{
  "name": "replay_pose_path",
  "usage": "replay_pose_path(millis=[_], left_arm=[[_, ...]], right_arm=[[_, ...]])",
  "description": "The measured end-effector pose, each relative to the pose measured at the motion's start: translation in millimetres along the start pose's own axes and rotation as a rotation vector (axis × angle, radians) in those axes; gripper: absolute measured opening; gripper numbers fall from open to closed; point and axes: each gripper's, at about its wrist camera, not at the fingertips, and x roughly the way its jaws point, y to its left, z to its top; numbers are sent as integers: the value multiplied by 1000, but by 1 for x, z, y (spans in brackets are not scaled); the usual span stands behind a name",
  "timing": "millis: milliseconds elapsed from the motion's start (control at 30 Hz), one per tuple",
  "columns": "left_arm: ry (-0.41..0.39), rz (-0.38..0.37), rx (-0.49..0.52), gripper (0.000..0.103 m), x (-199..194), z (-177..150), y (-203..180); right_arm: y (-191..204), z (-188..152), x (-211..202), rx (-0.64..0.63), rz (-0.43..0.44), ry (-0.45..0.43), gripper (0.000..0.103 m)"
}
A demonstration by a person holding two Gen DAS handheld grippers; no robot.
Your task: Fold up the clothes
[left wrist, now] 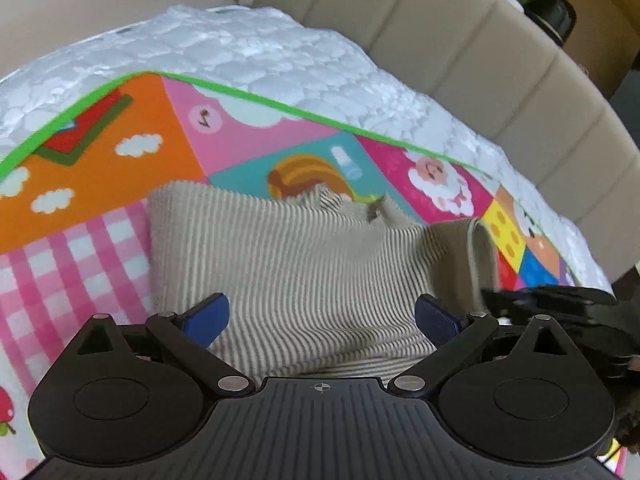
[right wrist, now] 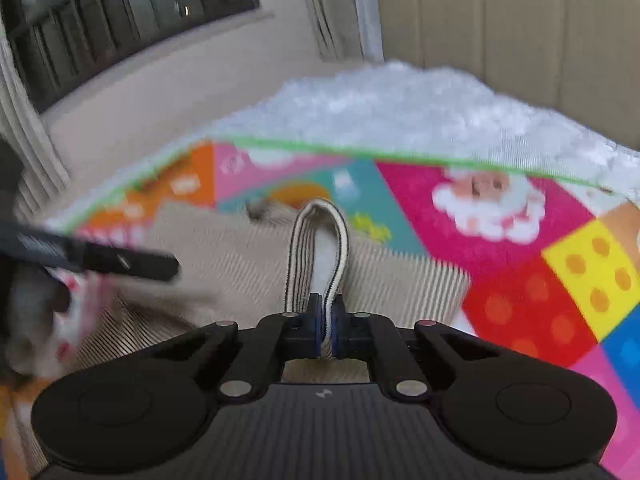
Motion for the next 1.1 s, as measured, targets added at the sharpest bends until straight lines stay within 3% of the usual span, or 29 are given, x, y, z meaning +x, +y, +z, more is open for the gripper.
replay_pose_path(millis=[167, 333, 467, 600, 700, 767, 833, 933, 1033, 1100], left_arm=[[-41, -10, -22, 102, -13, 2, 10], [-20, 44, 10, 102, -12, -1, 14], [24, 89, -5, 102, -5, -5, 25], [26, 131, 18, 102, -4, -7, 30], [29, 140, 27, 102, -2, -7, 32], [37, 147, 33, 102, 1, -8, 32], [46, 155, 33, 102, 4, -8, 33], [63, 161, 24, 102, 9, -9, 37], [73, 157, 34, 102, 11, -9, 39], [76, 150, 35, 102, 10, -9, 40]], right_arm=[[-28, 13, -20, 98, -12, -37, 4], [-44, -14, 5, 191, -74, 120, 4], [-43, -22, 6, 176, -106, 149, 5], [-32, -3, -14, 88, -204, 8, 11], [-14, 12, -24, -6, -172, -101, 11], [-6, 18, -18, 9, -129, -107, 18], [-6, 14, -1, 22, -130, -30, 41], [-13, -7, 32, 57, -172, 135, 46], [-13, -28, 33, 54, -189, 88, 52], [-3, -25, 29, 10, -202, 53, 54]])
